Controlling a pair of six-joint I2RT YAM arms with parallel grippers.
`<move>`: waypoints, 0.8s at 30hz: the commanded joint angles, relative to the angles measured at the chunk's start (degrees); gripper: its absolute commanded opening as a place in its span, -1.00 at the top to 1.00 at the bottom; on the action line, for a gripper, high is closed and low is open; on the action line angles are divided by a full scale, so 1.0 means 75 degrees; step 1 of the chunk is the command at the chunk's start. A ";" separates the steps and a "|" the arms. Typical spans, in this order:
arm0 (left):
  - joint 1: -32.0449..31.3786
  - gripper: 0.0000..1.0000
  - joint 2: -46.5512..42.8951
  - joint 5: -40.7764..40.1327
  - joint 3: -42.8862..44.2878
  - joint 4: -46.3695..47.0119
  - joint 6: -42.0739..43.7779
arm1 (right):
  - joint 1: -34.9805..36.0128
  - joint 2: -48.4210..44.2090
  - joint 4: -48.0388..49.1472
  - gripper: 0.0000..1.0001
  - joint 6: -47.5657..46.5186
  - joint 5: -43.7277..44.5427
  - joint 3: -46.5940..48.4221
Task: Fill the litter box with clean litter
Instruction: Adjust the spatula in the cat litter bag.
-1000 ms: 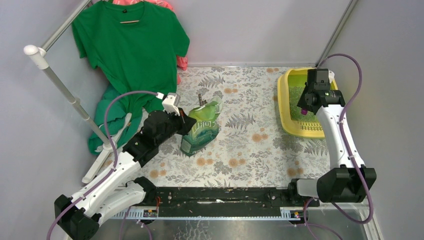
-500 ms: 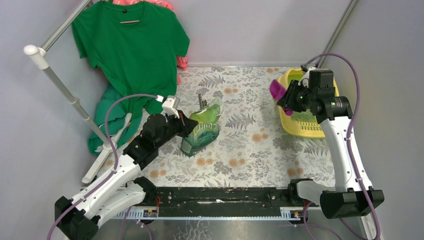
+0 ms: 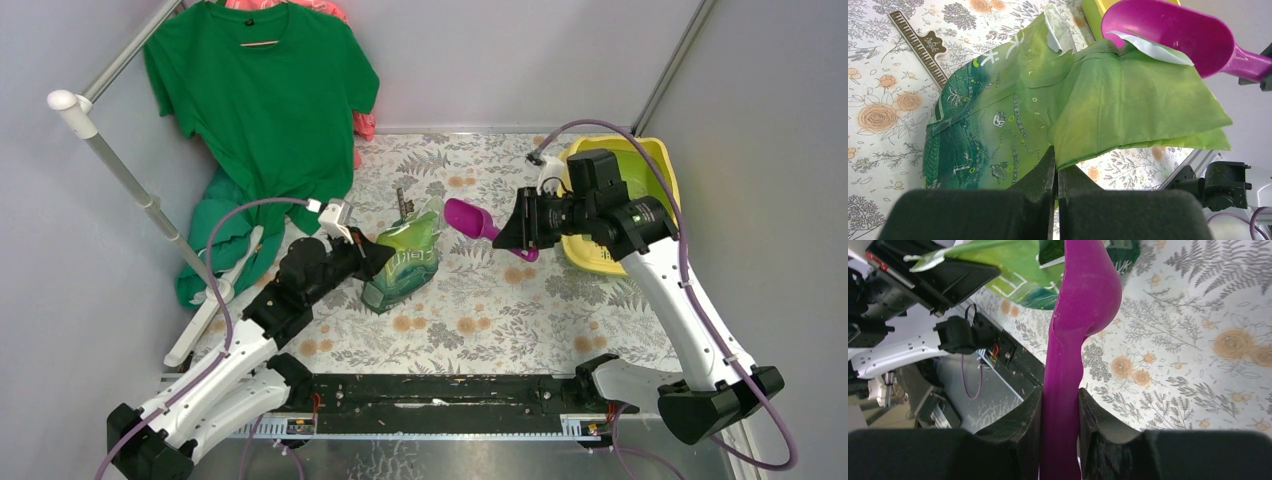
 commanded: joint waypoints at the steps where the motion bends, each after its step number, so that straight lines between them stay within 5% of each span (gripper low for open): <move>1: 0.0003 0.96 -0.0200 0.0209 -0.0100 0.0654 -0.0208 | 0.0522 -0.0010 0.0016 1.00 -0.0125 -0.0126 0.0318; 10: -0.0366 0.96 -0.0494 0.0174 -0.0398 0.0636 -0.0379 | 0.1362 0.0862 -0.0302 1.00 -0.0242 0.0821 0.0698; 24: -0.1500 0.96 -0.0502 -0.0393 -0.0604 0.0545 -0.0296 | 0.1450 0.1244 -0.1290 1.00 -0.0491 0.1589 0.0827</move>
